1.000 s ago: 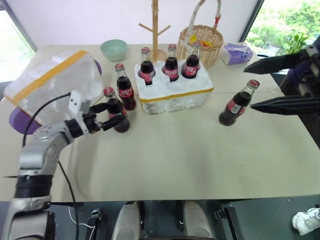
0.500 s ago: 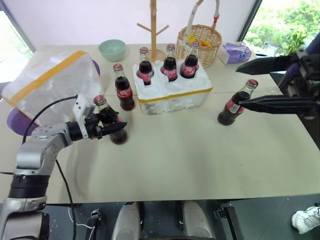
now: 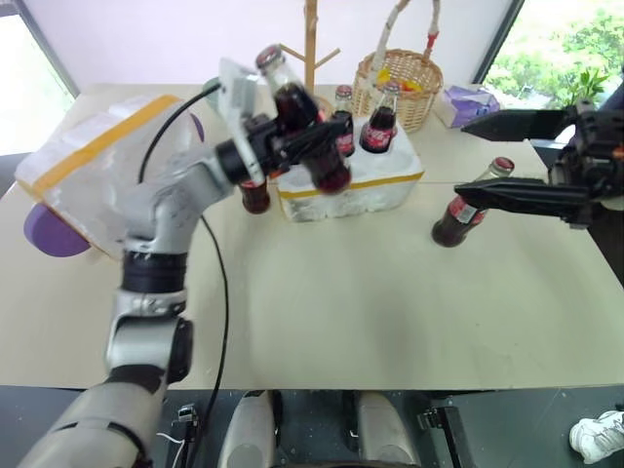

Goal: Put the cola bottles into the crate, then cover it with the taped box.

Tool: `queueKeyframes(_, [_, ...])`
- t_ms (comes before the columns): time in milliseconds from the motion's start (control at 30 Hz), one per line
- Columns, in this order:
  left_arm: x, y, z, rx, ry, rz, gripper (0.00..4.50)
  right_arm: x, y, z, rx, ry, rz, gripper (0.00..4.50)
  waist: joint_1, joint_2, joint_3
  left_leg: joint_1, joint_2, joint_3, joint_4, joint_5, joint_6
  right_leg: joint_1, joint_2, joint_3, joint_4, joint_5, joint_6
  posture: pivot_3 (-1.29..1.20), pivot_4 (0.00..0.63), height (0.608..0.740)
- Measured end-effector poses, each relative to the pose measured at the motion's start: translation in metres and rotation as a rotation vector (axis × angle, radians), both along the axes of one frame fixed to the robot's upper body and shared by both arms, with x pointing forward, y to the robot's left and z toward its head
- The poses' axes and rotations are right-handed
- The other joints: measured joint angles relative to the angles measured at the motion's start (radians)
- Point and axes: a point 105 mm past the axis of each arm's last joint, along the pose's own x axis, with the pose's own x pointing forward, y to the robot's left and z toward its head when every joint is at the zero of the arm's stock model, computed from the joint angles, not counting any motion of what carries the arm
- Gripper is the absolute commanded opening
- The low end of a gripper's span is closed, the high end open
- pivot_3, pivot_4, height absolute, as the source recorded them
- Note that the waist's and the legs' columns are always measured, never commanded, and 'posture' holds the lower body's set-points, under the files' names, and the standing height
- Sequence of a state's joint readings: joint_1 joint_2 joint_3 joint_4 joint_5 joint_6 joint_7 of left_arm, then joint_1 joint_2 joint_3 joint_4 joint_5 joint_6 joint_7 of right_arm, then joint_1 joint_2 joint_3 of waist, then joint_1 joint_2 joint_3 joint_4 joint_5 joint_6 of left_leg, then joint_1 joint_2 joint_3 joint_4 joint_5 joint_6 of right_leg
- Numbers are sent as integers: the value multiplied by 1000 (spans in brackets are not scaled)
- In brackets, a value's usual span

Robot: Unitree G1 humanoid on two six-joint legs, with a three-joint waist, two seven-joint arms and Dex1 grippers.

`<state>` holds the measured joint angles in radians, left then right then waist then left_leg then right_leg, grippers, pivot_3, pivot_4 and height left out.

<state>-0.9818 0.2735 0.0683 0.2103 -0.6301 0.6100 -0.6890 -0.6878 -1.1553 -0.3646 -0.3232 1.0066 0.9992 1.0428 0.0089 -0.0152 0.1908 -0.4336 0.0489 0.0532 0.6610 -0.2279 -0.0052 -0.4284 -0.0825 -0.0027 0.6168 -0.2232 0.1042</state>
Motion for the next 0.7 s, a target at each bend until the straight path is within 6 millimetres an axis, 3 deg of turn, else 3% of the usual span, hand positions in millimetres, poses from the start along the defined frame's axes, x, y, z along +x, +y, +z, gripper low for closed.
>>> queueKeyframes(133, [34, -16, -5, 33, 2, 125, 2685, 3, -4, -1, 15, -12, -50, 4500, 3, 0, 0, -1, 0, -1, 0, 0, 1, -1, 1, 0, 0, 0, 0, 0, 150, 740])
queueKeyframes(233, [50, -28, -16, 61, 28, 155, 2685, 5, -7, -5, 25, -11, -79, 4500, 4, 0, 0, -5, 0, -1, 1, 0, 1, -3, 0, 0, -1, 0, 0, 0, 150, 740])
queueKeyframes(333, [53, -47, -30, 114, 29, 123, 2685, 8, -8, -12, 38, 7, -97, 4500, 7, 0, 0, -10, 0, -1, 2, -1, 1, -6, 0, 0, -1, 1, 2, 0, 150, 740])
queueKeyframes(600, [63, -61, -63, 269, 20, 173, 2685, 13, -10, -17, 50, 6, -126, 4500, 5, 0, 0, -9, 0, -1, 2, -1, 2, -7, 0, 0, -1, 1, 2, 0, 150, 740])
queueKeyframes(700, [62, -71, -70, 381, -20, 174, 4089, 16, -10, -21, 40, 6, -134, 4500, 5, 0, 0, -9, 0, -1, 2, -1, 2, -7, 0, 0, -1, 1, 2, 0, 150, 740])
